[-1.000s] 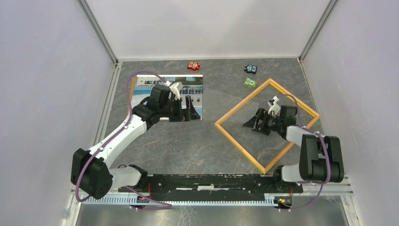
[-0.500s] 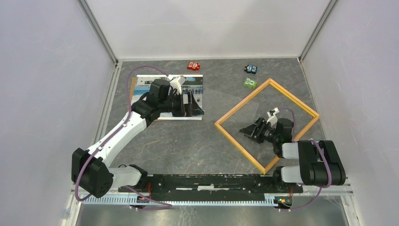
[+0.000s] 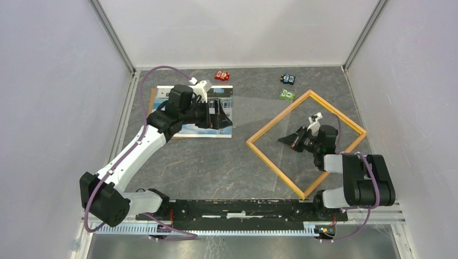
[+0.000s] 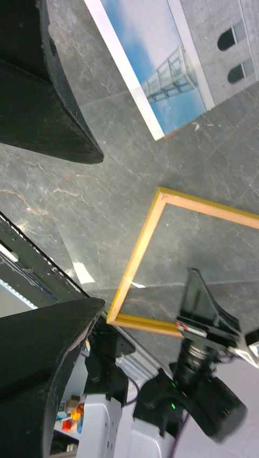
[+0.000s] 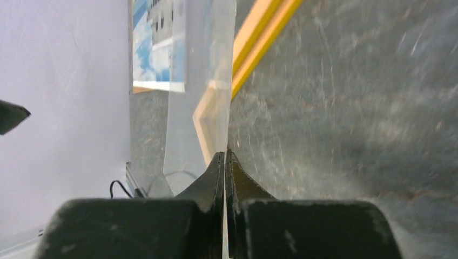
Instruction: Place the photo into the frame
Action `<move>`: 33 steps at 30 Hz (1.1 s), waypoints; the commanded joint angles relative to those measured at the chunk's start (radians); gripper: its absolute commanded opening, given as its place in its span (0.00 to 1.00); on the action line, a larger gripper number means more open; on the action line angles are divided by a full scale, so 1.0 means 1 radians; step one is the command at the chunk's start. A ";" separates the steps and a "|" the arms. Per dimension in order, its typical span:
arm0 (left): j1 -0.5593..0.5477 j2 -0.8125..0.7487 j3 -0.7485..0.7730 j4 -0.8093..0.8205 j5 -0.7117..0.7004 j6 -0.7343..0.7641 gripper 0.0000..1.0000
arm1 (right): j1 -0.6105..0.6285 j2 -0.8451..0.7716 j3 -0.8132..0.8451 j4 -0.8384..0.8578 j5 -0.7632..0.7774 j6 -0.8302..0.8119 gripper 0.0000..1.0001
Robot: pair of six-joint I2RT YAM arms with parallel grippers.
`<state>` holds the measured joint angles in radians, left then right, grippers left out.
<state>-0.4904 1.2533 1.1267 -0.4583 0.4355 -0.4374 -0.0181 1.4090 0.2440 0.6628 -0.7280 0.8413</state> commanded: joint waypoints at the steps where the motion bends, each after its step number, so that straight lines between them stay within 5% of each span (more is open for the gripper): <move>1: -0.005 -0.047 0.010 -0.041 -0.084 0.113 1.00 | -0.049 -0.026 0.116 -0.148 0.071 -0.104 0.00; 23: -0.057 -0.086 -0.034 -0.046 -0.126 0.152 1.00 | -0.457 -0.098 0.309 -0.710 0.178 -0.335 0.00; 33: -0.099 -0.097 -0.039 -0.046 -0.140 0.162 1.00 | -0.576 -0.143 0.290 -0.796 0.138 -0.402 0.00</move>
<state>-0.5709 1.1835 1.0904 -0.5220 0.3122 -0.3382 -0.5617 1.3056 0.5175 -0.0795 -0.6010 0.5056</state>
